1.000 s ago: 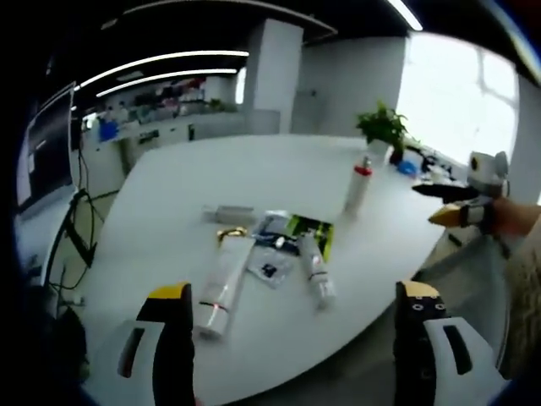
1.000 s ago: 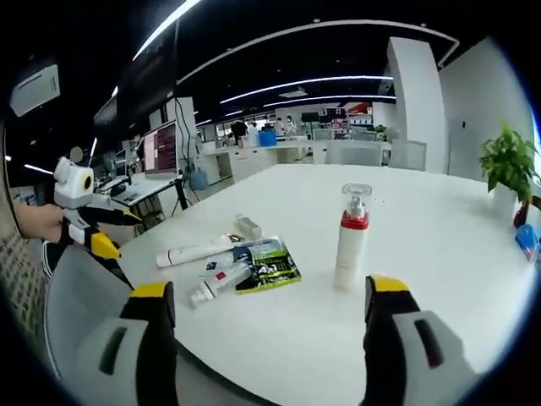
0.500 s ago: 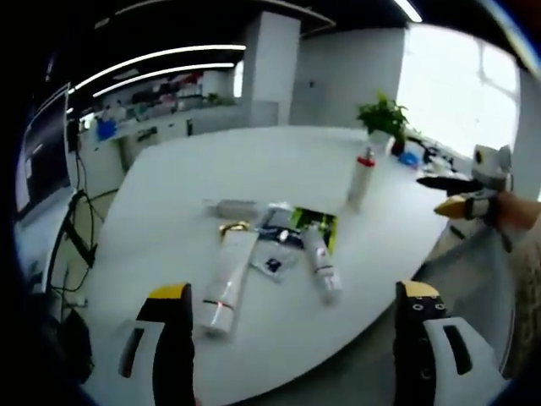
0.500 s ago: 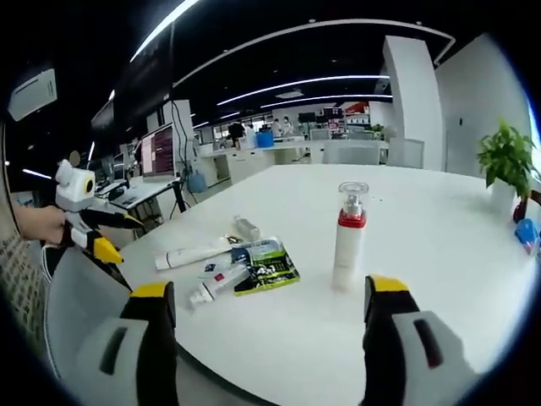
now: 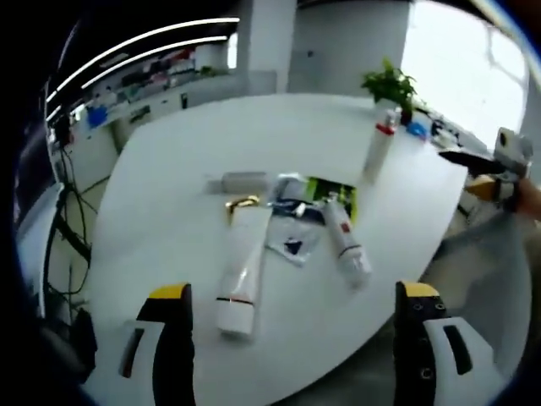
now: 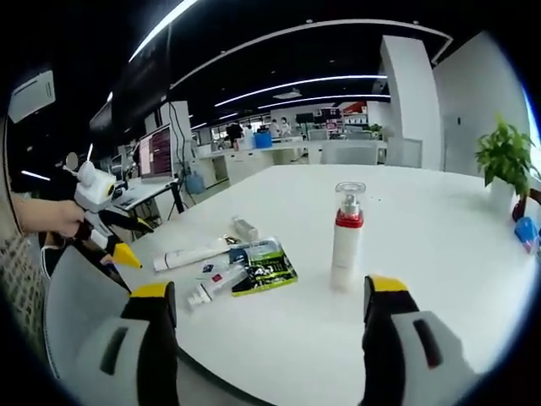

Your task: Arrange the skincare products in the storage area until every visible bottle or jar stands upright without overlapping.

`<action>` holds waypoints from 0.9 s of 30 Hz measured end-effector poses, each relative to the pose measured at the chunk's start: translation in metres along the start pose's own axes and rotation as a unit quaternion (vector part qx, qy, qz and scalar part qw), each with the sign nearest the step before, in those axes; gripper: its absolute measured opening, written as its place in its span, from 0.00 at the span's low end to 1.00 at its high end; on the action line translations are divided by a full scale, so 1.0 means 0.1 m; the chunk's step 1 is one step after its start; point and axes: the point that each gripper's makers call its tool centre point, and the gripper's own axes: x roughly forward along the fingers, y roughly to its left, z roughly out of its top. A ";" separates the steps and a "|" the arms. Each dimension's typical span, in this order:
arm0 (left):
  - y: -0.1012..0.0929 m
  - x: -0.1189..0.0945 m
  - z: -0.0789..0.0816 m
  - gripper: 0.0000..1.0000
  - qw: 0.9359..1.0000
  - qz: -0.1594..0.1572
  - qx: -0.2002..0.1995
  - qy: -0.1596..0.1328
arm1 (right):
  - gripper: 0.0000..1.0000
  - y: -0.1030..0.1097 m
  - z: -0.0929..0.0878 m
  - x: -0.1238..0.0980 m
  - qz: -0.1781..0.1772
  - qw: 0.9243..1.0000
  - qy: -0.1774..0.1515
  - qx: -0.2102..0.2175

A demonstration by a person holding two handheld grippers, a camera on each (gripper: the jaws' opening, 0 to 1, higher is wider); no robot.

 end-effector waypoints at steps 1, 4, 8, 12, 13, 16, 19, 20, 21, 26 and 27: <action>0.02 0.03 -0.01 0.97 1.000 0.001 0.003 0.007 | 0.92 0.00 0.00 0.00 0.000 1.000 0.001 -0.001; 0.07 0.10 -0.02 0.96 1.000 0.000 0.013 0.022 | 0.92 -0.02 0.00 0.01 -0.002 1.000 0.000 0.001; 0.16 0.23 -0.02 0.96 0.999 0.003 0.018 0.048 | 0.91 -0.04 -0.01 0.01 -0.004 1.000 0.002 0.006; 0.25 0.38 0.02 0.96 0.997 0.004 0.031 0.071 | 0.91 -0.02 -0.03 0.02 -0.002 1.000 0.009 0.000; 0.26 0.41 0.03 0.96 0.997 0.004 0.031 0.074 | 0.91 -0.01 -0.03 0.02 -0.002 1.000 0.009 -0.001; 0.30 0.49 0.06 0.92 0.995 0.004 0.037 0.091 | 0.91 -0.02 -0.04 0.02 -0.003 1.000 0.011 -0.002; 0.34 0.56 0.06 0.88 0.992 0.004 0.050 0.119 | 0.91 -0.04 -0.04 0.02 -0.007 1.000 0.009 0.002; 0.35 0.59 0.06 0.86 0.991 0.004 0.054 0.125 | 0.91 -0.05 -0.03 0.02 -0.008 1.000 0.009 0.004; 0.35 0.62 0.07 0.83 0.990 0.003 0.059 0.132 | 0.91 -0.06 -0.03 0.02 -0.010 1.000 0.008 0.005; 0.40 0.73 0.07 0.72 0.983 0.001 0.079 0.168 | 0.90 -0.07 -0.03 0.02 -0.014 1.000 0.008 0.006; 0.41 0.75 0.07 0.70 0.982 0.001 0.081 0.172 | 0.90 -0.07 -0.04 0.02 -0.014 1.000 0.008 0.006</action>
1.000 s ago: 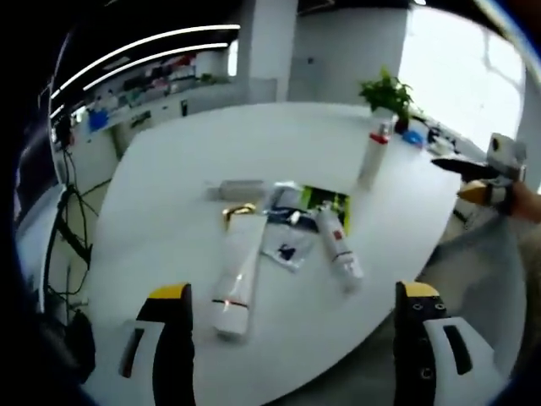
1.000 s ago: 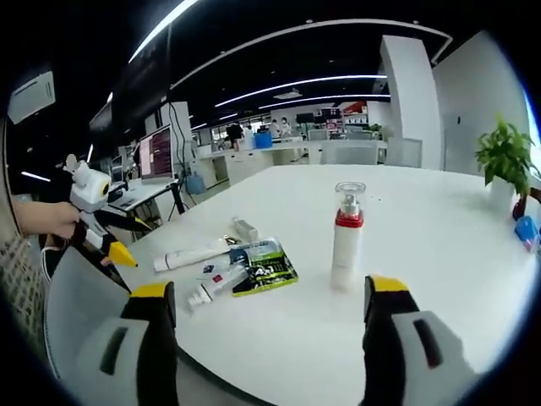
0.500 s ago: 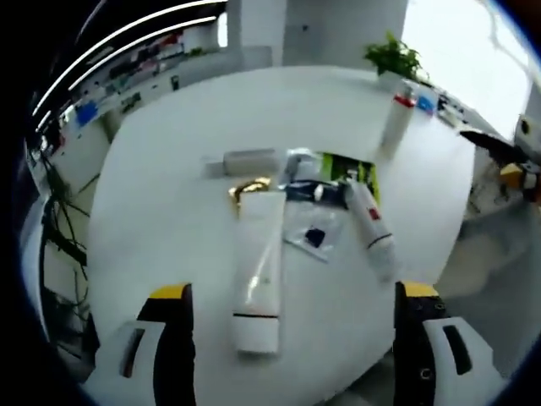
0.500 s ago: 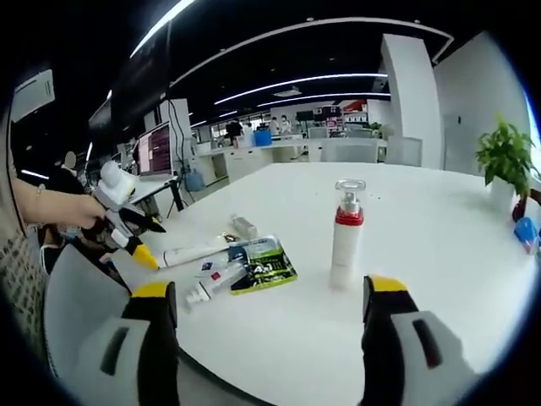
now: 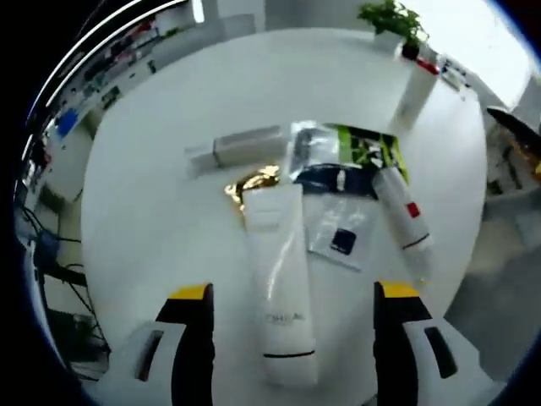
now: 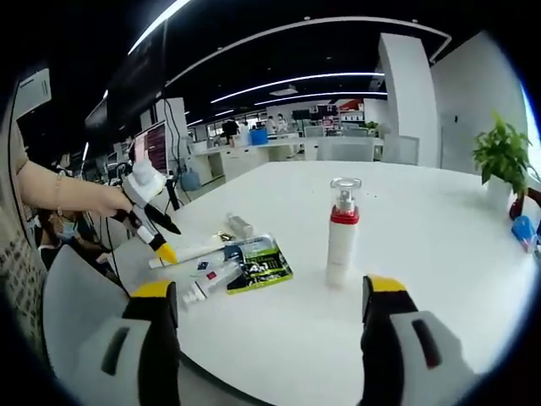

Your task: Arrange the skincare products in the storage area until every visible bottle or jar stands upright without overlapping.

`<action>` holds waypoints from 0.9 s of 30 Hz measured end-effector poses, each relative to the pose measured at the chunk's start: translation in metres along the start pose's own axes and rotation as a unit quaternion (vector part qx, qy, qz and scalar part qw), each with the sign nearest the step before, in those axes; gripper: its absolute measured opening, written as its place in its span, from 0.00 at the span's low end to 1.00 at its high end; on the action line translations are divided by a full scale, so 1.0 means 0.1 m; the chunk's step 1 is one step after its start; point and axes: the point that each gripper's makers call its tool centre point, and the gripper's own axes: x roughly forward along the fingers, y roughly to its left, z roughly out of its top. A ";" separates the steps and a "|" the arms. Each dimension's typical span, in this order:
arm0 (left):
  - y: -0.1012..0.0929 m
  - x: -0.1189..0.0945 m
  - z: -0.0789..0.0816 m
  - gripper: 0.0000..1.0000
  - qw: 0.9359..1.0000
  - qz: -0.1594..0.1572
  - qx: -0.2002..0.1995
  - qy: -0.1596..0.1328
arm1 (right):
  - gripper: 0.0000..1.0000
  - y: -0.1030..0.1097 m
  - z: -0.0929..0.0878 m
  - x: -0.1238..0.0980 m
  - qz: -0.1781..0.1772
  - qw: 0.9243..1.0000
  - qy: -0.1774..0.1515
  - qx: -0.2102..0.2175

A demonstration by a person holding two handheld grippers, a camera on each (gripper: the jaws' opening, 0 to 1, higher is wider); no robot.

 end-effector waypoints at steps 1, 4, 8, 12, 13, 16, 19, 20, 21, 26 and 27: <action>0.01 0.03 0.01 0.67 1.000 -0.001 0.005 0.008 | 0.90 0.00 0.00 0.00 0.000 1.000 0.000 0.000; 0.03 0.09 0.02 0.59 1.000 -0.002 0.016 0.026 | 0.90 -0.01 0.00 0.00 -0.002 1.000 0.001 0.000; 0.05 0.16 0.01 0.51 0.999 -0.004 0.020 0.047 | 0.90 -0.02 -0.01 0.00 -0.004 1.000 0.002 0.001; 0.11 0.25 0.00 0.43 0.997 -0.003 0.032 0.066 | 0.90 -0.02 -0.02 0.01 -0.004 1.000 0.005 0.000; 0.14 0.27 0.00 0.42 0.997 -0.004 0.034 0.070 | 0.90 -0.02 -0.02 0.01 -0.004 1.000 0.005 0.000; 0.17 0.32 0.02 0.38 0.996 -0.006 0.037 0.075 | 0.90 -0.02 -0.02 0.01 -0.005 1.000 0.006 -0.001; 0.19 0.35 0.02 0.33 0.996 -0.005 0.040 0.083 | 0.90 -0.02 -0.03 0.01 -0.006 1.000 0.007 0.000; 0.18 0.36 0.01 0.33 0.995 -0.012 0.039 0.086 | 0.90 -0.03 -0.03 0.01 -0.007 1.000 0.007 0.000; 0.21 0.37 0.02 0.32 0.995 -0.009 0.036 0.088 | 0.90 -0.03 -0.03 0.01 -0.007 1.000 0.007 -0.001; 0.24 0.39 0.02 0.32 0.995 -0.011 0.030 0.096 | 0.89 -0.03 -0.03 0.02 -0.008 1.000 0.008 0.000; 0.24 0.39 0.01 0.32 0.995 -0.011 0.028 0.097 | 0.89 -0.03 -0.03 0.02 -0.008 1.000 0.008 0.000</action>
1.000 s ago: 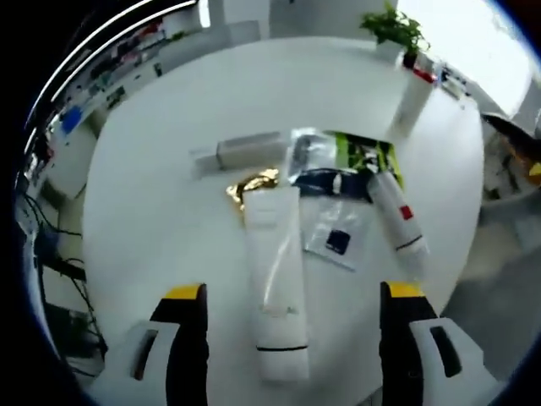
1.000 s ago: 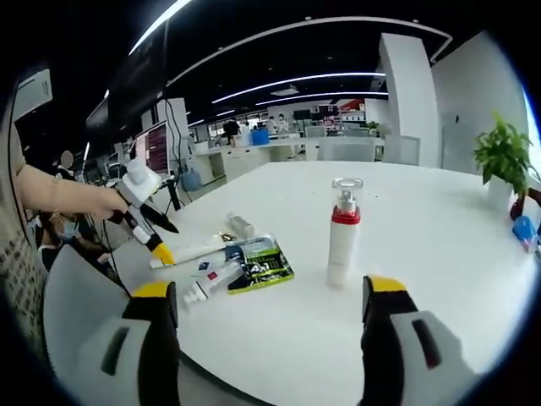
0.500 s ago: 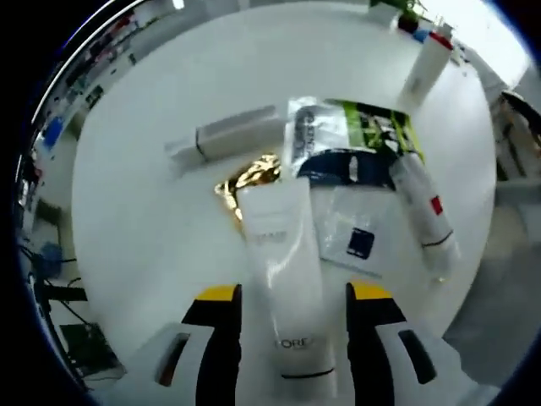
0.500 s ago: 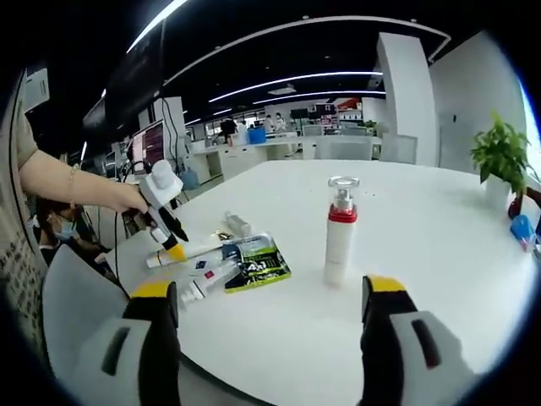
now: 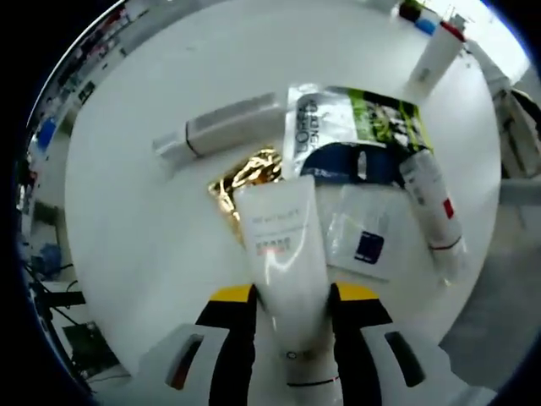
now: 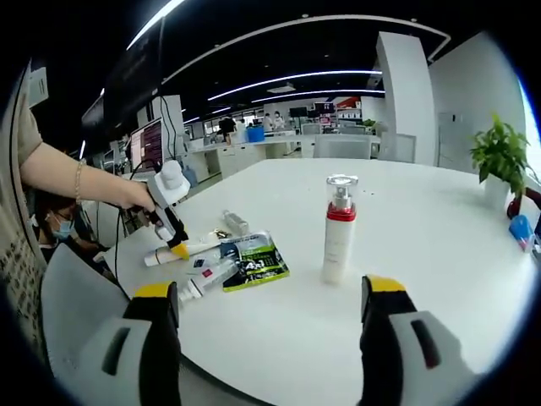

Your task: Arrange the skincare products in the storage area until every visible bottle or jar stands upright without overlapping.

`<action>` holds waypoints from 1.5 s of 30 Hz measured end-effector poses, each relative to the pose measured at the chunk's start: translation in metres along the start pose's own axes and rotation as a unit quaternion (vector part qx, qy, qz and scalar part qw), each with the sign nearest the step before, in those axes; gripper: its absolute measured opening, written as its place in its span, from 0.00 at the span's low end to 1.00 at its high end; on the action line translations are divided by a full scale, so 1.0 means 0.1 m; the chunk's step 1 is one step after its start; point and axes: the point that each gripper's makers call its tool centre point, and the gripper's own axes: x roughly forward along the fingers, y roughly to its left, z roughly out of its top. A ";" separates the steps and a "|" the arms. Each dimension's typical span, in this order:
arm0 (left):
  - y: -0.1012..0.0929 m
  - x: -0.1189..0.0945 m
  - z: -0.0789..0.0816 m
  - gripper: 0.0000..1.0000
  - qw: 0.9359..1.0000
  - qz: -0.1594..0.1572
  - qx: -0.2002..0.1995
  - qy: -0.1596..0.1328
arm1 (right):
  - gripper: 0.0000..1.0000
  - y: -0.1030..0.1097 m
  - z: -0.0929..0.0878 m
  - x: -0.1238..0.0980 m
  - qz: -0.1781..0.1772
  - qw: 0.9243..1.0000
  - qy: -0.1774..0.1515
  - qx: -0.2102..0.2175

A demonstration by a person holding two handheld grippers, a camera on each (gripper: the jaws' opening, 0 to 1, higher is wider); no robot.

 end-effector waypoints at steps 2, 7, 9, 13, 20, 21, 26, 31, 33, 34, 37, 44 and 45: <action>-0.01 0.00 0.00 0.31 1.000 0.001 -0.003 0.001 | 0.89 0.00 0.00 0.00 0.000 1.000 0.000 0.000; 0.00 0.00 0.00 0.30 1.000 0.002 -0.011 0.002 | 0.89 -0.01 0.00 0.00 -0.001 1.000 0.000 0.000; 0.00 -0.01 0.00 0.29 1.000 0.001 -0.016 0.001 | 0.89 0.00 0.00 0.00 -0.001 1.000 0.001 0.000; 0.00 -0.01 0.00 0.29 1.000 0.001 -0.023 -0.004 | 0.89 0.00 -0.01 0.00 0.000 1.000 0.003 -0.002; -0.03 -0.04 -0.01 0.28 0.999 0.001 -0.029 -0.019 | 0.88 0.01 -0.02 0.01 0.001 1.000 0.005 -0.004; -0.04 -0.05 -0.01 0.28 0.999 0.001 -0.028 -0.021 | 0.88 0.01 -0.02 0.01 0.001 1.000 0.006 -0.004; -0.06 -0.11 -0.02 0.28 0.999 0.006 -0.021 -0.030 | 0.88 0.01 -0.02 0.01 0.001 1.000 0.006 -0.005; -0.05 -0.17 -0.02 0.27 0.999 0.013 -0.023 -0.043 | 0.88 0.02 -0.02 0.01 0.002 1.000 0.007 -0.009; -0.07 -0.20 -0.01 0.27 0.998 0.014 -0.024 -0.052 | 0.88 0.02 -0.02 0.01 0.002 1.000 0.007 -0.010; -0.08 -0.22 0.00 0.27 0.998 0.015 -0.024 -0.058 | 0.88 0.02 -0.02 0.01 0.002 1.000 0.007 -0.011; -0.09 -0.26 0.01 0.27 0.997 0.016 -0.027 -0.072 | 0.88 0.02 -0.02 0.01 0.003 1.000 0.007 -0.012; -0.25 -0.48 0.06 0.27 0.993 0.017 -0.022 -0.116 | 0.88 0.04 -0.02 0.01 0.006 1.000 0.008 -0.017; -0.27 -0.51 0.06 0.27 0.992 0.018 -0.021 -0.121 | 0.88 0.05 -0.02 0.01 0.006 1.000 0.008 -0.017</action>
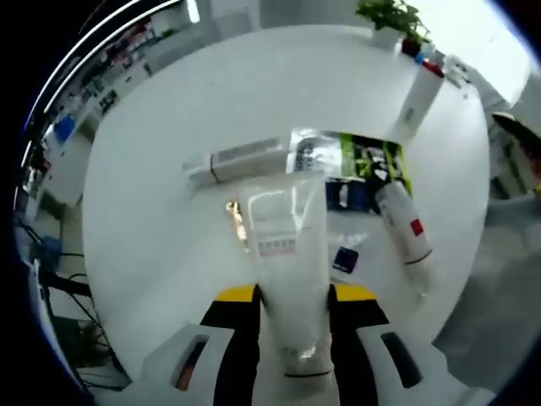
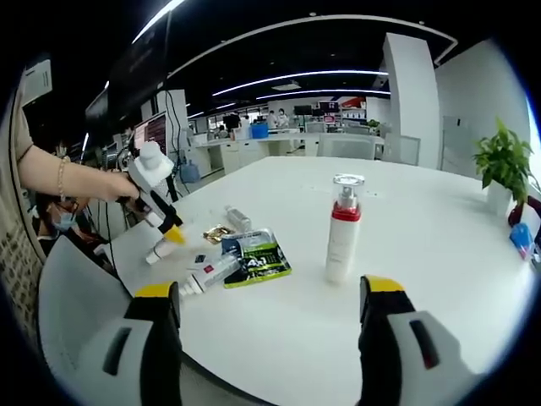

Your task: Arrange the skincare products in the storage area until every visible bottle or jar stands upright without overlapping.

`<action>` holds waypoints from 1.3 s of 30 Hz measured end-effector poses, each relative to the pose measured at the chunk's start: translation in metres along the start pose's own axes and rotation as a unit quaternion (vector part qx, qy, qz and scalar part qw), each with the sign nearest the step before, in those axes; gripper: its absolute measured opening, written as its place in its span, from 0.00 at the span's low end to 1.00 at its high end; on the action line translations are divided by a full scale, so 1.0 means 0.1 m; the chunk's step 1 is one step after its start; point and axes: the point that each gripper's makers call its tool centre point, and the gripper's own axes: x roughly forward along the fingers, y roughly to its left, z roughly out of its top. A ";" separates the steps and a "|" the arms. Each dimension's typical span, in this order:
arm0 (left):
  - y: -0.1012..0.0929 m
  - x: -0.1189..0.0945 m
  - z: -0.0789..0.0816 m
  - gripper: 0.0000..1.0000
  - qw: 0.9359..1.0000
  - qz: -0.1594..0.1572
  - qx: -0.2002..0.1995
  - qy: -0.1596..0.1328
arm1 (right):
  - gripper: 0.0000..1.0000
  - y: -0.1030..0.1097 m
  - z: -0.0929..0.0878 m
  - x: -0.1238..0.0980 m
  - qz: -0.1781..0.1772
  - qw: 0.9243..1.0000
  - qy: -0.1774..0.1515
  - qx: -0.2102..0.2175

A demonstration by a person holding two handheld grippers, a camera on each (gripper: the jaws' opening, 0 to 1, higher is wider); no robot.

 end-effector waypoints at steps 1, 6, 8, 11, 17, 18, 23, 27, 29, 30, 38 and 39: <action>-0.02 -0.04 0.02 0.27 1.000 0.001 0.002 -0.008 | 0.88 0.00 0.00 0.00 0.000 1.000 0.000 -0.001; -0.08 -0.16 0.07 0.27 0.999 0.005 0.007 -0.031 | 0.88 0.01 0.01 0.00 0.002 1.000 -0.002 -0.002; -0.10 -0.19 0.10 0.27 0.999 0.006 0.006 -0.041 | 0.88 0.01 0.01 0.00 0.002 1.000 -0.001 -0.004; -0.10 -0.20 0.13 0.27 0.998 0.006 0.010 -0.056 | 0.88 0.01 0.01 0.00 0.003 1.000 -0.002 -0.005; -0.16 -0.31 0.21 0.27 0.995 0.002 0.014 -0.095 | 0.87 0.02 0.01 0.00 0.004 1.000 -0.003 -0.007; -0.16 -0.32 0.21 0.27 0.995 0.002 0.014 -0.097 | 0.87 0.02 0.01 0.00 0.004 1.000 -0.003 -0.008; -0.23 -0.41 0.25 0.27 0.993 -0.003 0.020 -0.117 | 0.87 0.03 0.01 0.00 0.005 1.000 -0.003 -0.009; -0.29 -0.49 0.31 0.27 0.991 -0.006 0.021 -0.135 | 0.87 0.03 0.02 0.00 0.006 1.000 -0.004 -0.010; -0.34 -0.55 0.35 0.27 0.989 -0.007 0.021 -0.146 | 0.87 0.04 0.03 -0.01 0.007 1.000 -0.005 -0.009; -0.35 -0.58 0.38 0.27 0.988 -0.008 0.019 -0.151 | 0.86 0.05 0.04 -0.01 0.009 1.000 -0.007 -0.008; -0.58 -0.88 0.67 0.27 0.977 -0.016 0.008 -0.211 | 0.86 0.08 0.22 -0.04 0.019 0.998 -0.045 0.040; -0.60 -0.90 0.70 0.27 0.976 -0.016 0.008 -0.216 | 0.86 0.08 0.25 -0.05 0.020 0.997 -0.051 0.050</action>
